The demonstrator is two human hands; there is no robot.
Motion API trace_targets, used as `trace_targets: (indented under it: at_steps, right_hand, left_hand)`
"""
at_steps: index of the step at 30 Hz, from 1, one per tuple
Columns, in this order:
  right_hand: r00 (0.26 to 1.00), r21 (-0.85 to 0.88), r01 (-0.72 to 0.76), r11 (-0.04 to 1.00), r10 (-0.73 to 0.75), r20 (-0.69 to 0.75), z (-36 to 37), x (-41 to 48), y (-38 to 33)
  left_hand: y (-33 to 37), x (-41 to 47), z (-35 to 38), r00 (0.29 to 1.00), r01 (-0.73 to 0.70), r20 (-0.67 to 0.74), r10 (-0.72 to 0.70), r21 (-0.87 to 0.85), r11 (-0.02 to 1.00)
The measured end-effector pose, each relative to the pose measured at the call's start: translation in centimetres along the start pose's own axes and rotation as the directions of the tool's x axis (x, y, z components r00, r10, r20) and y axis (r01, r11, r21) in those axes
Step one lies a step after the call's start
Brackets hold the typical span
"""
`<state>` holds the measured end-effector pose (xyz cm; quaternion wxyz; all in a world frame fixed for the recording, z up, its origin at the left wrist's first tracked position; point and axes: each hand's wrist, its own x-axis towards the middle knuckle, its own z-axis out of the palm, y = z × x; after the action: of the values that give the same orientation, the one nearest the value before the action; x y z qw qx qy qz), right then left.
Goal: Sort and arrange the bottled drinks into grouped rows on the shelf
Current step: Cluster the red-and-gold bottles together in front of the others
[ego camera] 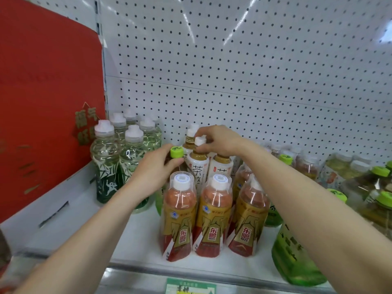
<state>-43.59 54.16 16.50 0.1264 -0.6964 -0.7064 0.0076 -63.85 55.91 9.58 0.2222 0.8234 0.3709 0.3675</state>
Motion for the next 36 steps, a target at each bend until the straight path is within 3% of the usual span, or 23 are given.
trace_targets:
  at_steps: [3, 9, 14, 17, 22, 26, 30, 32, 34, 36]
  right_hand:
    - [0.999, 0.074, 0.003, 0.997, -0.001, -0.033, 0.5, 0.5, 0.2]
    - [1.0, 0.117, 0.008, 0.993, -0.006, -0.015, 0.0, 0.3, -0.6]
    - [0.971, -0.151, -0.222, 0.963, 0.233, 0.055, -2.1, -1.6, 1.4]
    - [0.963, 0.006, -0.264, 0.965, 0.263, 0.065, -1.8, -2.0, 1.9]
    - [0.971, 0.087, -0.238, 0.967, 0.24, -0.019, -0.8, -2.0, 1.0]
    - [0.979, 0.168, -0.205, 0.964, 0.202, 0.033, -1.5, -3.4, 1.1]
    - [0.955, 0.21, -0.186, 0.96, 0.227, -0.19, -4.9, -7.8, 3.1]
    - [0.909, 0.256, -0.198, 0.946, 0.275, -0.312, -6.5, -11.2, 4.9]
    - [0.87, 0.276, -0.234, 0.932, 0.328, -0.369, -7.4, -14.8, 6.8]
    - [0.856, 0.253, -0.3, 0.92, 0.377, -0.354, -7.4, -17.1, 8.6]
  left_hand:
    - [-0.5, -0.4, -0.4, 0.999, -0.022, -0.042, 0.023, 0.032, 0.999]
    - [-1.0, -0.4, -1.2, 1.0, -0.015, 0.015, 0.015, -0.007, 1.0]
    - [-1.2, -1.0, -1.2, 1.0, 0.005, 0.031, -0.004, -0.037, 0.999]
    - [-1.1, -1.1, -1.1, 0.999, 0.012, 0.038, -0.011, -0.031, 0.999]
    - [-1.4, -1.0, -0.9, 0.999, 0.031, 0.026, -0.03, -0.053, 0.998]
    - [-1.3, -1.3, -1.0, 0.998, 0.064, 0.025, -0.062, -0.087, 0.994]
    - [-1.0, -1.6, -0.8, 0.998, 0.058, -0.002, -0.058, -0.048, 0.997]
    - [-0.4, -1.9, -0.8, 0.993, 0.019, -0.115, -0.01, 0.077, 0.997]
    - [1.1, -2.1, -0.7, 0.968, -0.058, -0.234, 0.092, 0.147, 0.987]
    - [3.5, -1.9, -0.6, 0.944, -0.162, -0.277, 0.179, 0.086, 0.983]
